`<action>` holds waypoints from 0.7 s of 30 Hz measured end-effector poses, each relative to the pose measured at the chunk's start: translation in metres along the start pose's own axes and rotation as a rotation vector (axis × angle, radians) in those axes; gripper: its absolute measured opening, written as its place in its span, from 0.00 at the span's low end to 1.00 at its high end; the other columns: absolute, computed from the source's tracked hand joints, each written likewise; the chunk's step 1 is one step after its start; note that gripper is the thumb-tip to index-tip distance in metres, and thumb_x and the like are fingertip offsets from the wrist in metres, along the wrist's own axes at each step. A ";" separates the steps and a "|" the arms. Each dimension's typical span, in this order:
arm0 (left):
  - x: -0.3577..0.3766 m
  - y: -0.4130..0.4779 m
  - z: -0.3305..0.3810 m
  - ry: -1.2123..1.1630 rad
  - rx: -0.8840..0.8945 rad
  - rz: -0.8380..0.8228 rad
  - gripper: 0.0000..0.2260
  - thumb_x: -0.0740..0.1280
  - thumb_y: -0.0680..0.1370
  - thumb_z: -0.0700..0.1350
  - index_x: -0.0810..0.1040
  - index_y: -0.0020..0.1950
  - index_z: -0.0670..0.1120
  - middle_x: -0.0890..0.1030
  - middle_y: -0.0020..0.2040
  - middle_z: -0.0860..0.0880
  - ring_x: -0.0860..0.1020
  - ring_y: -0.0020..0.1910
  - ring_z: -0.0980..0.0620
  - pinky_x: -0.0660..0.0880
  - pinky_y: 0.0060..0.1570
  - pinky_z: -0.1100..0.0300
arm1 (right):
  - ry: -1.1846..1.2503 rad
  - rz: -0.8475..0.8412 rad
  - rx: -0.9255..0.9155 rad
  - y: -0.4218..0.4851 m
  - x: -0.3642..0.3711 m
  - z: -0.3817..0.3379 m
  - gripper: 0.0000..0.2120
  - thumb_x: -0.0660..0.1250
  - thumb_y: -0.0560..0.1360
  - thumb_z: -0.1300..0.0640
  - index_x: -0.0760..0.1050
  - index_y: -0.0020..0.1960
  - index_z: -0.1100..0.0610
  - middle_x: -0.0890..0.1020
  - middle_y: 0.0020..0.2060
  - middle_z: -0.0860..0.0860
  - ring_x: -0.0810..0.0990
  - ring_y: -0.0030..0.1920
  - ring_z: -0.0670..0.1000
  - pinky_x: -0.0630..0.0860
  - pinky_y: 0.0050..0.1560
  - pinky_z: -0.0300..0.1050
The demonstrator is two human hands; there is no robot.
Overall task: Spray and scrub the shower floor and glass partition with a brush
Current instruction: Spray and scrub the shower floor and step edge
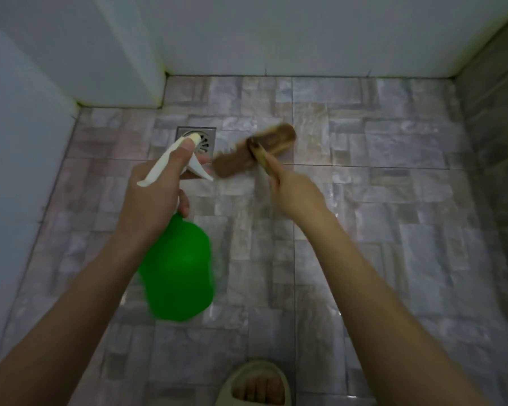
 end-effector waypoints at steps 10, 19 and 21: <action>-0.055 -0.018 -0.014 -0.045 -0.030 0.144 0.11 0.63 0.74 0.67 0.83 0.50 0.69 0.87 0.55 0.51 0.81 0.40 0.34 0.71 0.25 0.61 | 0.034 0.056 0.023 -0.036 0.026 -0.033 0.32 0.51 0.81 0.59 0.43 0.75 0.32 0.78 0.52 0.64 0.75 0.33 0.53 0.69 0.33 0.46; -0.053 -0.029 -0.011 -0.090 -0.034 0.166 0.10 0.63 0.71 0.69 0.83 0.38 0.72 0.88 0.50 0.52 0.80 0.54 0.28 0.70 0.30 0.60 | -0.010 -0.076 0.031 -0.074 0.027 -0.019 0.29 0.50 0.83 0.55 0.44 0.73 0.29 0.79 0.42 0.57 0.72 0.31 0.50 0.70 0.36 0.47; -0.045 -0.031 -0.007 -0.098 -0.030 0.157 0.11 0.64 0.68 0.71 0.84 0.37 0.70 0.88 0.49 0.49 0.81 0.52 0.29 0.71 0.31 0.59 | 0.005 -0.117 0.065 -0.095 0.030 -0.012 0.29 0.50 0.83 0.55 0.42 0.72 0.27 0.79 0.39 0.57 0.72 0.30 0.49 0.70 0.35 0.46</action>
Point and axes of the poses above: each hand's wrist, its own y-axis towards the middle knuckle, its own x-axis out of the palm, z = x × y, the point moved 6 cm from there along y, towards the middle knuckle
